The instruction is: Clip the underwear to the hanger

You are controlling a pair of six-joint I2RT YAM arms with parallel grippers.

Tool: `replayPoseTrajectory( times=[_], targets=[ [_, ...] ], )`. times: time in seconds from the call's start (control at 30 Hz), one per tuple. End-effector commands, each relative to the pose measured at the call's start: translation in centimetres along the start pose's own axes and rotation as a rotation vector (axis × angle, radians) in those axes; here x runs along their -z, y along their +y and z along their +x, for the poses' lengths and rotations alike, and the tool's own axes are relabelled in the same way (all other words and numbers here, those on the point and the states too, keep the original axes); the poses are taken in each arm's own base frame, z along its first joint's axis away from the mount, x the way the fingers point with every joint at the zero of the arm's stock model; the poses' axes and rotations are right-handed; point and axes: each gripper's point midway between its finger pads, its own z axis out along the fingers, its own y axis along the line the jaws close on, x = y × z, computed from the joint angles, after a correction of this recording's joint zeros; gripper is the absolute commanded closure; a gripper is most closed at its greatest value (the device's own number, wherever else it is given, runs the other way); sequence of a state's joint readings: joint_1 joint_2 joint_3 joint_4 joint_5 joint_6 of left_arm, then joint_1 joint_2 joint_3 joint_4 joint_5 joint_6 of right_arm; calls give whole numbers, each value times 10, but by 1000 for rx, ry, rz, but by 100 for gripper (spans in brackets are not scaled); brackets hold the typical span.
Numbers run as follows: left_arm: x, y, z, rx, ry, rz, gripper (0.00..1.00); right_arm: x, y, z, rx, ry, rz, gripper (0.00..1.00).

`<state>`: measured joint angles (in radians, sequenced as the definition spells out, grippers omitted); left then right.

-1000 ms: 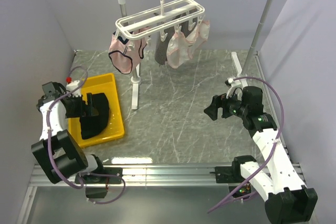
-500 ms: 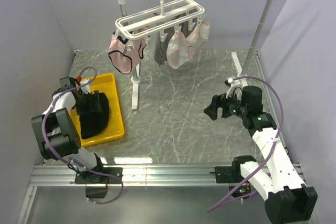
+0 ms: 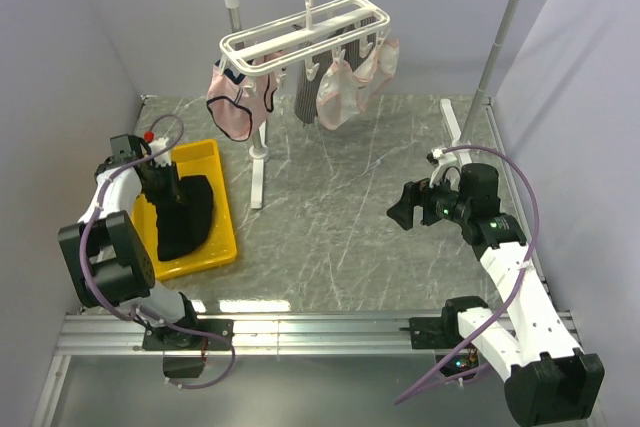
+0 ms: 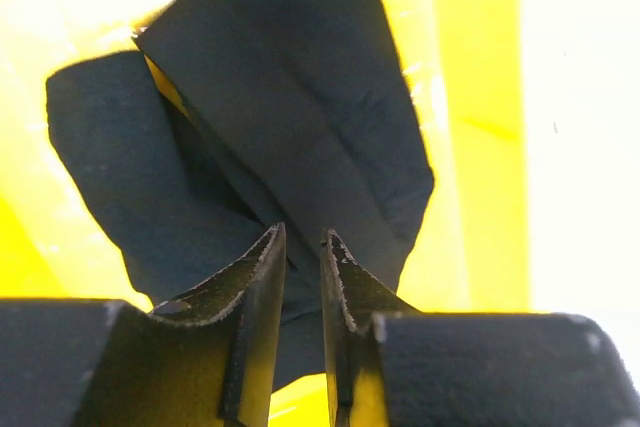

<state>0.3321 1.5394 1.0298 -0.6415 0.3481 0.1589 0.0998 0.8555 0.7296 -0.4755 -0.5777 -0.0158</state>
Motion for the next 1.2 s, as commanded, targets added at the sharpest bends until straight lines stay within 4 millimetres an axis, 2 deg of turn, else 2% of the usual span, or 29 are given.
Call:
replayPoseTrajectory(
  times=[0.0, 0.13, 0.3, 0.37, 0.4, 0.47, 0.53, 0.57, 0.6, 0.7, 0.73, 0.83, 0.87, 0.93, 1.0, 1.03, 1.17],
  targets=[
    [20, -11, -15, -55, -50, 30, 73, 2, 7, -18, 18, -41, -33, 0],
    [17, -10, -13, -47, -43, 29, 72, 2, 8, -20, 24, -34, -40, 0],
    [14, -4, -25, -17, -77, 0, 54, 4, 10, -22, 28, -36, -48, 0],
    [19, -15, -33, -27, -102, 66, 52, 4, 9, -23, 32, -39, -43, 0],
    [34, -37, -47, -67, -174, 175, 52, 5, 10, -25, 37, -47, -42, 0],
    [58, -64, -62, -129, -283, 286, 49, 5, 12, -28, 40, -54, -49, 0],
    [100, -99, -77, -205, -449, 414, 43, 3, 13, -29, 36, -39, -59, 0],
    [113, -109, -80, -221, -496, 448, 36, 4, 16, -34, 43, -41, -70, 0],
    [134, -123, -80, -234, -549, 490, 34, 3, 17, -34, 43, -29, -75, 0],
    [179, -144, -100, -298, -670, 535, 33, 2, 22, -44, 92, -35, -88, 0],
    [185, -145, -105, -302, -680, 532, 33, 1, 22, -45, 97, -31, -90, 0],
    [174, -122, -116, -271, -627, 405, 37, -3, 24, -48, 102, -18, -98, 0],
    [158, -100, -115, -207, -581, 291, 42, -5, 26, -48, 104, -16, -104, 0],
    [121, -65, -104, -106, -482, 187, 44, -8, 30, -48, 112, -11, -116, 0],
    [104, -49, -95, -41, -439, 142, 45, -9, 37, -49, 132, -9, -125, 0],
    [88, -44, -85, -4, -392, 135, 46, -9, 38, -49, 135, -9, -125, 0],
    [61, -30, -77, 24, -357, 107, 44, -12, 43, -50, 138, -5, -142, 0]
  ],
)
